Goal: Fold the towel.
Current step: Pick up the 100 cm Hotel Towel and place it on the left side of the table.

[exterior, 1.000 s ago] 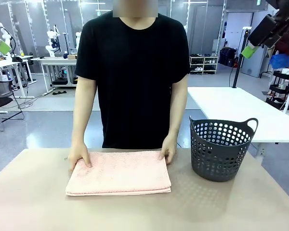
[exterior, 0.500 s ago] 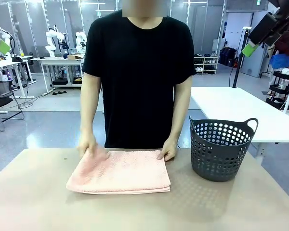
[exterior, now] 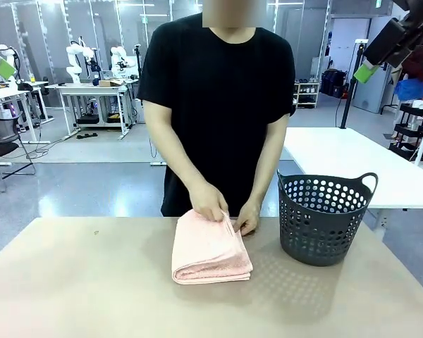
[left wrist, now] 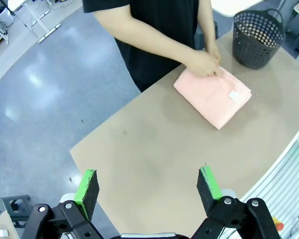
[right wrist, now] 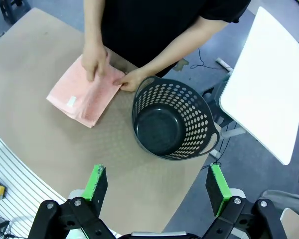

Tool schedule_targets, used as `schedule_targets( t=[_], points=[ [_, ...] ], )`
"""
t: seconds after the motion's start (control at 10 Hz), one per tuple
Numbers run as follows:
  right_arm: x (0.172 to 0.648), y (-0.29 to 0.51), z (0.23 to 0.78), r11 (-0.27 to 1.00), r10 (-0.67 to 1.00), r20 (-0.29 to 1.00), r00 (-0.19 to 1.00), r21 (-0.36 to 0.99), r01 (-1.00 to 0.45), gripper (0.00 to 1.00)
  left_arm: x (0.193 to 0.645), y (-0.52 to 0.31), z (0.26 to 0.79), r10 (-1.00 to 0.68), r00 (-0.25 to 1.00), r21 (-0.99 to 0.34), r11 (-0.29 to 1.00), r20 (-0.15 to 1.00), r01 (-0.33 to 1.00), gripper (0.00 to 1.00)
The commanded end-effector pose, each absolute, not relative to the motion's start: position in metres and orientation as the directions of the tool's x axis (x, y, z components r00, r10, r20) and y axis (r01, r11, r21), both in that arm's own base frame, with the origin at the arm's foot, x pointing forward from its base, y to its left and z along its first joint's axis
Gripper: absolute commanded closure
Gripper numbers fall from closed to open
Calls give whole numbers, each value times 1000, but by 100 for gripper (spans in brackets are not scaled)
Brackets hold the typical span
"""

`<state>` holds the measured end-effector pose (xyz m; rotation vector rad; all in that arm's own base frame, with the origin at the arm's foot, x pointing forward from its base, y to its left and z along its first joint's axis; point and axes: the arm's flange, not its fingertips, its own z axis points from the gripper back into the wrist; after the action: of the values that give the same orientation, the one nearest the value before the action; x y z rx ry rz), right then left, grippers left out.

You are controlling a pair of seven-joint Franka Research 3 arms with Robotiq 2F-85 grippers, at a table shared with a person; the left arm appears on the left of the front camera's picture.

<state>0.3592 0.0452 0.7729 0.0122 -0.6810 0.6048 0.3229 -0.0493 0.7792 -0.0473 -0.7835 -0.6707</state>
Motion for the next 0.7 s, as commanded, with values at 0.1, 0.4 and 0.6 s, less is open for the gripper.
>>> schedule_targets(
  t=[0.1, 0.4, 0.6],
  points=[
    [360, 45, 771, 830, 520, 593, 615, -182, -527, 0, 322, -48, 781, -538, 513, 203, 796, 669, 570, 0],
    [360, 45, 771, 830, 520, 593, 615, -182, -527, 0, 322, -48, 781, -538, 513, 203, 796, 669, 570, 0],
    [360, 45, 771, 830, 520, 593, 615, -182, -527, 0, 322, -48, 781, -538, 513, 203, 796, 669, 570, 0]
  ],
)
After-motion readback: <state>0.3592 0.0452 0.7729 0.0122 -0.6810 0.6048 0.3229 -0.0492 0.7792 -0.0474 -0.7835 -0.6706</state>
